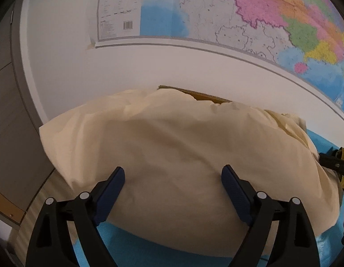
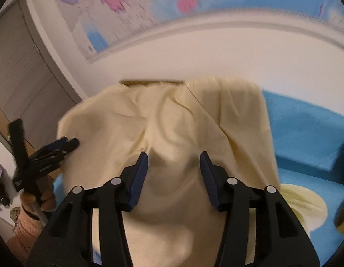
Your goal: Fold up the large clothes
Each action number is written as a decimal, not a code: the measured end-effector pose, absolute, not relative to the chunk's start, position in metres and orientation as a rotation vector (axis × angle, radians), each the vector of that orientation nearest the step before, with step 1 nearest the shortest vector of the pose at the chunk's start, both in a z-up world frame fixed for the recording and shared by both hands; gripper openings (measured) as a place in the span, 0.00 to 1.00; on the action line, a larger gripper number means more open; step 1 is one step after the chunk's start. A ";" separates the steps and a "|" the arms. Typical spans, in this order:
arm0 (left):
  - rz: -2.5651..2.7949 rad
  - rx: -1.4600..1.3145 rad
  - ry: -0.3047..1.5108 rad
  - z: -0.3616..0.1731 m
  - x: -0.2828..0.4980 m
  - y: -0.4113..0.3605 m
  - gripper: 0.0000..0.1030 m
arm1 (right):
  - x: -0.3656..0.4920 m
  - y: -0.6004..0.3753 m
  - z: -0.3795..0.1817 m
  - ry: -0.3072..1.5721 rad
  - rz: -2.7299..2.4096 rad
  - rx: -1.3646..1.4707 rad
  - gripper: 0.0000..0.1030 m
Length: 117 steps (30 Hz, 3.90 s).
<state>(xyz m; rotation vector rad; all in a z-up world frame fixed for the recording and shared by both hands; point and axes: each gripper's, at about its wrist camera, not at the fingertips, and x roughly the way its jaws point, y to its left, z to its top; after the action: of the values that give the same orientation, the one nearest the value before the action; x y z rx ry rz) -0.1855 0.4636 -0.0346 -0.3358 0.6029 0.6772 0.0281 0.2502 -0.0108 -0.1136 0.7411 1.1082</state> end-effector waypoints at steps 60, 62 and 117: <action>0.564 -0.282 0.565 -0.026 -0.199 0.355 0.93 | -0.031 0.202 -0.045 0.703 1.187 -0.125 0.58; 0.562 -0.284 0.553 -0.025 -0.201 0.347 0.93 | -0.036 0.201 -0.044 0.693 1.193 -0.134 0.64; 0.617 -0.288 0.507 -0.028 -0.260 0.235 0.93 | -0.127 0.121 -0.036 0.509 1.108 -0.134 0.94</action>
<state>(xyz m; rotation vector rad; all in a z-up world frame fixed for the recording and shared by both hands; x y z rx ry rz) -0.2598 0.2350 -0.0282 -0.2881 0.5072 0.6171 -0.1266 0.1209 -0.0364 -0.1335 0.5085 1.1078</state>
